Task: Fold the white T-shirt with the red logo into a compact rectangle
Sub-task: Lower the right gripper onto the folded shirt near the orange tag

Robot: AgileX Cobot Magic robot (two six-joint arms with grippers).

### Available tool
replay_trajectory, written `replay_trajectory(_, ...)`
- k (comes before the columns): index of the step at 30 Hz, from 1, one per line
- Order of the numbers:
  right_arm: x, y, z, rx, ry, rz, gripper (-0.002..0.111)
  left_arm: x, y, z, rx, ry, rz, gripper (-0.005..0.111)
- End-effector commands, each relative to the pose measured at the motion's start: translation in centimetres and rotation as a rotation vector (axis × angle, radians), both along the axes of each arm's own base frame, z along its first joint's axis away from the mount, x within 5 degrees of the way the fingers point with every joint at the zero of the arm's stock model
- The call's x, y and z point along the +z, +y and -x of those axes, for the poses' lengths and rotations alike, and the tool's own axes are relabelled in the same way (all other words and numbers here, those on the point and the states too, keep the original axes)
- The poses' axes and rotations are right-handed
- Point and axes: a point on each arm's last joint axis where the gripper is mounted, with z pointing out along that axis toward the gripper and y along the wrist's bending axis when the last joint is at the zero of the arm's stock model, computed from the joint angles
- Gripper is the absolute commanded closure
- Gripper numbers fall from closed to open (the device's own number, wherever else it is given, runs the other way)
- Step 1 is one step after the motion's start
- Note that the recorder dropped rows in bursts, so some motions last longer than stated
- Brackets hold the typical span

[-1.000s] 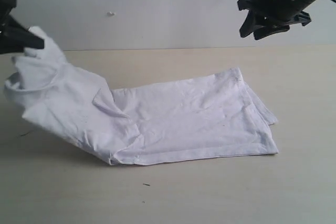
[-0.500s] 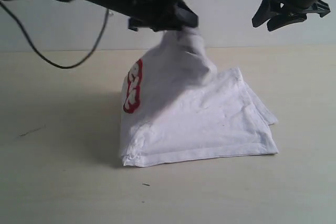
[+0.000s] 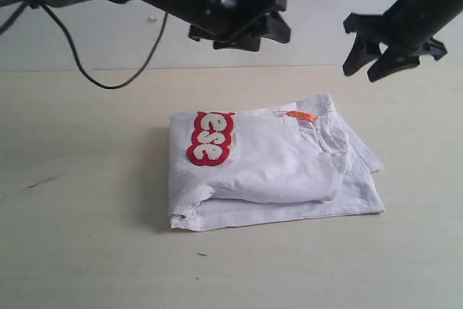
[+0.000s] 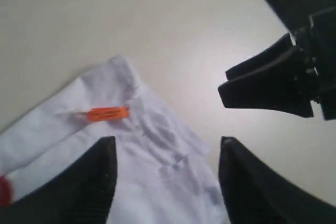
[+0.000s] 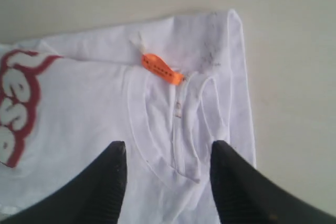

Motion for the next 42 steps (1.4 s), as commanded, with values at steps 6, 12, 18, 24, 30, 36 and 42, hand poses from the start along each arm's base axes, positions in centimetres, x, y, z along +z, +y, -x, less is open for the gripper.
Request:
replay_trajectory(6, -9.0, -2.1, 0.2, 0.017, 0.186, -0.050, 0.054, 1.9, 8.6, 0.3, 0.110, -0.013, -0.235, 0.074)
replay_trajectory(12, -9.9, -1.6, 0.5, 0.056, 0.234, -0.106, 0.054, 1.5, 13.1, 1.2, 0.178, 0.011, -0.269, 0.074)
replay_trajectory(18, -11.8, 0.1, 0.1, 0.083, 0.261, -0.148, 0.054, 0.2, 17.0, 3.2, 0.256, 0.019, -0.303, 0.074)
replay_trajectory(24, -12.3, 2.8, -0.4, 0.122, 0.239, -0.122, 0.055, 0.4, 20.4, 4.8, 0.353, 0.003, -0.310, 0.074)
replay_trajectory(30, -12.2, 2.8, -0.3, 0.178, 0.221, -0.116, 0.108, 0.0, 20.7, 5.3, 0.357, 0.002, -0.320, 0.074)
replay_trajectory(36, -5.6, 3.3, -1.4, 0.233, 0.036, -0.107, 0.108, -0.2, 21.0, 5.3, 0.335, -0.021, -0.375, 0.074)
replay_trajectory(42, -0.8, 1.3, -1.6, 0.177, -0.123, 0.164, 0.108, -0.2, 21.1, 5.1, 0.345, -0.048, -0.387, 0.074)
